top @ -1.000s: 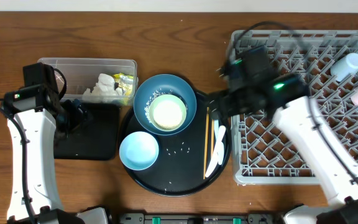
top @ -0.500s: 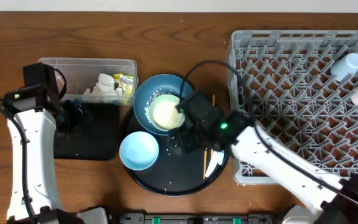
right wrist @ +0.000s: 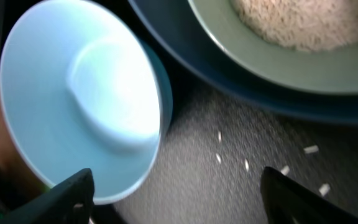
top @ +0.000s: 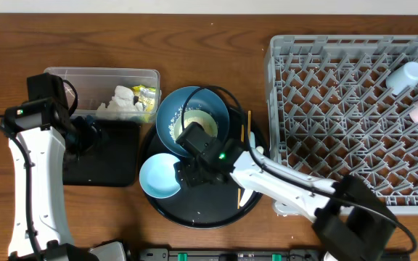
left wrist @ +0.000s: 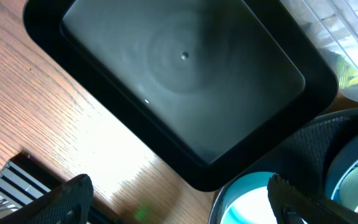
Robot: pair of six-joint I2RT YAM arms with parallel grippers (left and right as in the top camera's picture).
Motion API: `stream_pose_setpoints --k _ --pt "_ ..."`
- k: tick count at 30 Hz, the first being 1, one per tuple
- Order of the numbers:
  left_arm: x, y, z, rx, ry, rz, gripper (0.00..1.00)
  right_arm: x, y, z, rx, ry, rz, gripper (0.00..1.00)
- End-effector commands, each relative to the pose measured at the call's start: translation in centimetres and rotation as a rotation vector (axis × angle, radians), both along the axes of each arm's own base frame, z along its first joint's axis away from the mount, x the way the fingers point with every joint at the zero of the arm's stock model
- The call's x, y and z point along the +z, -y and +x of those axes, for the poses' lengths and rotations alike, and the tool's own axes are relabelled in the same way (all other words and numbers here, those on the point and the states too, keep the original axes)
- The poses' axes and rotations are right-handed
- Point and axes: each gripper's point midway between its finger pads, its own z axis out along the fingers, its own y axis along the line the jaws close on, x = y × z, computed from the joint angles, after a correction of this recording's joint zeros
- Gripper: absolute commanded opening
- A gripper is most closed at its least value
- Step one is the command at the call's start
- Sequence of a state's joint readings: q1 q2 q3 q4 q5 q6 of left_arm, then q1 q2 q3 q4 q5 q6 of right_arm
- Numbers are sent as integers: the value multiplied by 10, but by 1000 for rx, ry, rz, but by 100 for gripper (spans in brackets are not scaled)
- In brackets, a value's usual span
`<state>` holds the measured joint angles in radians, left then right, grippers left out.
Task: Sort waste into correct bins and load items into the dishwasher rack
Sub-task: 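Move right gripper to the light-blue cup on the tray and grasp it, then carry the light-blue cup with right gripper to the rack's far edge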
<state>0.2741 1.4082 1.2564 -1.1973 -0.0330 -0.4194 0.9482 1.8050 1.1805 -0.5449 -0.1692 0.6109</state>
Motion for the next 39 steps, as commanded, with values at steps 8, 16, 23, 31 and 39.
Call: stream_pose_setpoints --k 8,16,23,31,39 --pt "-2 -3 -2 10 -11 8 91 -33 2 2 -115 33 -102 65" --pt "-2 -3 -2 10 -12 8 91 -32 -4 -2 -124 72 -108 31" --pt "-2 -3 -2 10 -12 8 91 -32 -4 -2 -123 75 -112 13" --pt "-2 -3 -2 10 -12 8 91 -35 7 -5 -127 61 -158 1" --pt "-2 -3 -2 10 -12 8 91 -6 17 5 -99 126 -153 1"
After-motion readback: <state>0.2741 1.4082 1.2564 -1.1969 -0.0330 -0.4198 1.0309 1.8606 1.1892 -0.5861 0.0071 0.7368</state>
